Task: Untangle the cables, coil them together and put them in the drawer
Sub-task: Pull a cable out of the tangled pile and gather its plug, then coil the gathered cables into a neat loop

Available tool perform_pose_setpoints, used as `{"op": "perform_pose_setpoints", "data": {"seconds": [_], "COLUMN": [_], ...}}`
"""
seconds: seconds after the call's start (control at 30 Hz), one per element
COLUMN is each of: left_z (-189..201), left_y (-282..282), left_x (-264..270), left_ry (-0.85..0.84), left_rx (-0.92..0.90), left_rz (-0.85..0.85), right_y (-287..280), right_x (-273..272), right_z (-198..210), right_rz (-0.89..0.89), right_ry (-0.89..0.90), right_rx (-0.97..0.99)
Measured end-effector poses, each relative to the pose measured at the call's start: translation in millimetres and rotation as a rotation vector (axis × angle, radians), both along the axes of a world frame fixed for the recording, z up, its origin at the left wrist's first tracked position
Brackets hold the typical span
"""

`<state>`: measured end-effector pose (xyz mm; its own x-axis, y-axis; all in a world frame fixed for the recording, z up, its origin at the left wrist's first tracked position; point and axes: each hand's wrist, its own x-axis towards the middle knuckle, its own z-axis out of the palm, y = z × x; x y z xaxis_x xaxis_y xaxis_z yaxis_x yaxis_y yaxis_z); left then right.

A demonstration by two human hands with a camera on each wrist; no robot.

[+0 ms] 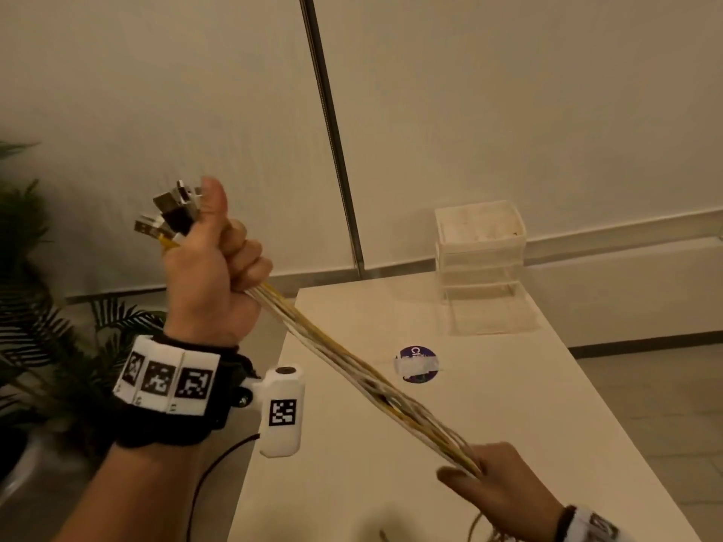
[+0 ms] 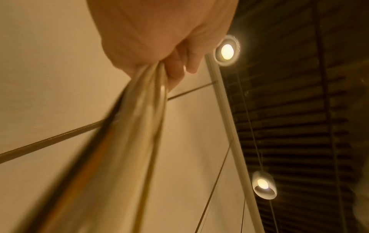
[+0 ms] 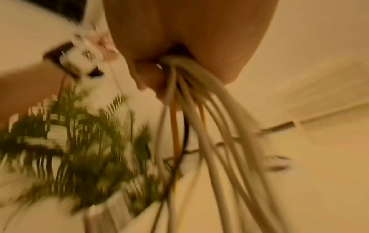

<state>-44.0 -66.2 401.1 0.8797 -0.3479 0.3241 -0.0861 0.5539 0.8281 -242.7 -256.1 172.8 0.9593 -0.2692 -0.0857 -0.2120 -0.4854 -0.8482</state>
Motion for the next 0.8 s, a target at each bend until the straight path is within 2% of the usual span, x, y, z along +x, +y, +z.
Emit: {"op": "perform_pose_setpoints", "data": {"seconds": [0.1, 0.17, 0.2, 0.27, 0.3, 0.33, 0.37, 0.4, 0.47, 0.57, 0.67, 0.8], "left_z": [-11.7, -26.6, -33.6, -41.9, -43.6, -44.9, -46.9, -49.3, -54.4, -55.2, -55.6, -73.3], "left_y": [-0.4, -8.8, -12.4, -18.8, -21.2, -24.7, -30.2, -36.8, -51.4, -58.4, -45.4, -16.1], "left_x": [-10.1, -21.7, -26.6, -35.8, -40.5, -45.8, -51.4, -58.9, -73.2, -87.4, -83.2, -73.2], "left_ry": [-0.023, -0.042, -0.053, -0.066, -0.063, -0.058, -0.050, -0.041, -0.046, -0.059, 0.064, 0.203], "left_rx": [0.016, 0.044, 0.051, 0.069, 0.089, 0.113, 0.138, 0.161, 0.176, 0.216, 0.243, 0.324], "left_rz": [-0.068, -0.156, -0.210, -0.298, -0.329, -0.355, -0.365, -0.364, -0.369, -0.303, -0.200, -0.217], "right_y": [-3.2, -17.0, -34.2, -46.4, -40.5, -18.1, -5.3, -0.1, 18.5, 51.3, 56.6, 47.4], "right_x": [-27.6, -32.9, -36.3, -23.9, -25.1, -22.9, -20.4, -11.6, 4.3, 35.1, 36.4, 34.2], "right_z": [-19.6, -58.7, -86.9, -100.5, -71.3, -21.2, 26.2, 67.3, 116.6, 134.3, 132.7, 133.2], "right_rz": [-0.064, -0.030, 0.059, 0.171, 0.195, 0.210, 0.200, 0.188, 0.259, 0.281, 0.206, 0.215], "right_ry": [0.207, 0.346, 0.337, 0.241, 0.227, 0.206, 0.104, 0.043, -0.076, -0.129, -0.069, 0.024], "right_rx": [0.042, 0.133, 0.060, -0.053, -0.016, 0.030, 0.108, 0.089, 0.051, 0.207, 0.406, 0.276]}}
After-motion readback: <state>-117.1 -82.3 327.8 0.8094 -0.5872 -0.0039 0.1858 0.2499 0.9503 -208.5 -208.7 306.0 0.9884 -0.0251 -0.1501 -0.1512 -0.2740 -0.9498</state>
